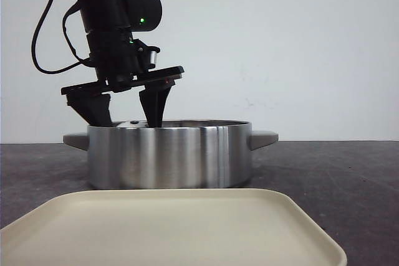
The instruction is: Steam buns
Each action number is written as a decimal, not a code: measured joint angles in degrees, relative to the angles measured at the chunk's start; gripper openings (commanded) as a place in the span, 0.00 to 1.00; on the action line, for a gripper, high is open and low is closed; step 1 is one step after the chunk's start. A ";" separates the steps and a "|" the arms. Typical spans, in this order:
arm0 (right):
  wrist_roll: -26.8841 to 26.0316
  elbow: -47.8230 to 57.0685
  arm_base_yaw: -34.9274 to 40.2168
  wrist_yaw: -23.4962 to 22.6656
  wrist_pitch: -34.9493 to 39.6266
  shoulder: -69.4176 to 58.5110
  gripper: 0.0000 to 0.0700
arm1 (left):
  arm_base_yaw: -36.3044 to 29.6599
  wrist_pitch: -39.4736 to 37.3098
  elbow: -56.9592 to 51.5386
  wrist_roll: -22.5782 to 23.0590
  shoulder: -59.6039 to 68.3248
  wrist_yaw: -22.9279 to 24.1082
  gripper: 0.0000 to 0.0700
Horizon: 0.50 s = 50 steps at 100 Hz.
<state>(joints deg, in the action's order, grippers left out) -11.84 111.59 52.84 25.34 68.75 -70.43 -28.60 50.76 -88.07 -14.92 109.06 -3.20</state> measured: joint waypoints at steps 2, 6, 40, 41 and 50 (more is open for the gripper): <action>-0.02 0.00 0.00 0.00 0.00 0.00 0.02 | -0.02 0.11 -0.11 0.00 0.00 -0.02 0.99; -0.04 0.00 0.00 0.00 0.00 0.00 0.02 | -0.09 0.31 -0.42 0.07 0.00 -0.09 0.99; -0.22 -0.04 0.00 6.91 -0.17 -0.02 0.02 | 0.07 1.81 -6.56 0.35 -1.60 0.09 0.46; -0.22 -0.07 0.00 7.32 -0.24 -0.02 0.02 | 0.07 1.79 -6.62 0.35 -1.77 0.09 0.42; -0.24 -0.90 0.00 9.73 -1.40 0.00 0.02 | 0.04 -0.46 -7.39 0.31 -6.32 0.09 0.09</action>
<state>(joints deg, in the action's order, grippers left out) -12.08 110.69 52.84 35.07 67.35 -70.43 -28.56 50.30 -95.46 -14.61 102.74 -3.11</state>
